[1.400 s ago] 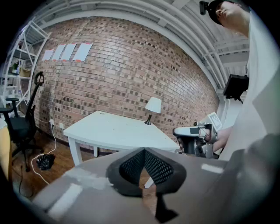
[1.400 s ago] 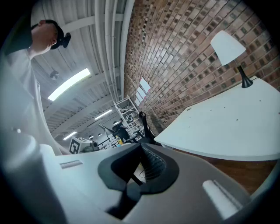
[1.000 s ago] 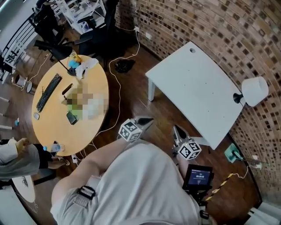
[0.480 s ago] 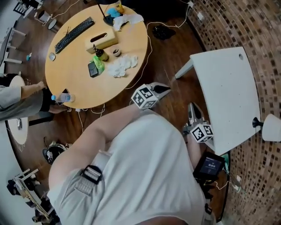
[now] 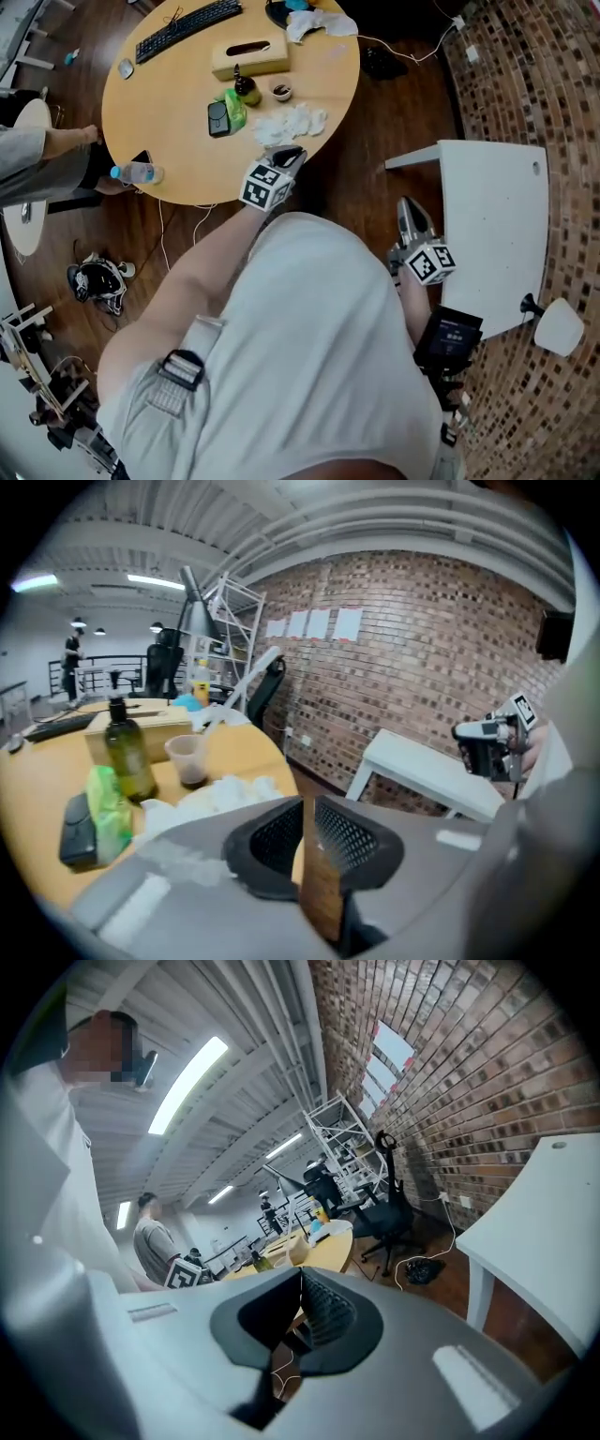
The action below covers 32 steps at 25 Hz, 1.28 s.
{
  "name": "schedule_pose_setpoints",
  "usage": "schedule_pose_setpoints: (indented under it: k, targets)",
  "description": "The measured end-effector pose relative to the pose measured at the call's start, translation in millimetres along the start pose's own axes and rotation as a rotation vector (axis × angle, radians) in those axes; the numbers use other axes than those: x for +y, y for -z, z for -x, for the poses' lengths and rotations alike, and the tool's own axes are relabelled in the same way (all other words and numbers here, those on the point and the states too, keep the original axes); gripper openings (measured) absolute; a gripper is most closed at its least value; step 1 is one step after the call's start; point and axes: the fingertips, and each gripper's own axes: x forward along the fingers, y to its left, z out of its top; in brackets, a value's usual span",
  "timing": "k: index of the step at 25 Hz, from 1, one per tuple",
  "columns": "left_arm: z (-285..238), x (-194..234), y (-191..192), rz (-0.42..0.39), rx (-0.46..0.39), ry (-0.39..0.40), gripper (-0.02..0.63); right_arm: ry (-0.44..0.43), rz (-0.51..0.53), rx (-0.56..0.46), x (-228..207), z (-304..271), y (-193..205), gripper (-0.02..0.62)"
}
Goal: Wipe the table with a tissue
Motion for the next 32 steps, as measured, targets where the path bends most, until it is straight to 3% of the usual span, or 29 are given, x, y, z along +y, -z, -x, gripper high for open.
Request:
schedule_pose_setpoints:
  k: [4, 6, 9, 15, 19, 21, 26, 32]
  targets:
    - [19, 70, 14, -0.011, 0.036, -0.193, 0.129, -0.025, 0.007, 0.034, 1, -33, -2, 0.008]
    - [21, 95, 22, 0.002, 0.063, -0.236, 0.177, -0.029, 0.009, 0.051, 1, -45, -2, 0.008]
    - [10, 111, 34, 0.029, 0.132, -0.215, 0.244, -0.019, 0.011, 0.063, 3, -56, -8, 0.008]
    - [-9, 127, 51, 0.053, 0.237, -0.201, 0.278, 0.026, 0.012, 0.052, 1, -60, -18, 0.008]
    - [-19, 137, 70, 0.082, 0.304, -0.209, 0.275, 0.052, 0.01, 0.055, -2, -60, -18, 0.008]
    - [-24, 140, 75, 0.074, 0.312, -0.227, 0.23, 0.058, 0.009, 0.052, -2, -60, -20, 0.008]
    - [-29, 146, 78, 0.05, 0.28, -0.253, 0.132, 0.071, 0.01, 0.045, -9, -59, -25, 0.008]
    - [3, 147, 63, 0.094, 0.187, -0.286, 0.114, 0.071, 0.007, 0.042, -8, -61, -27, 0.008]
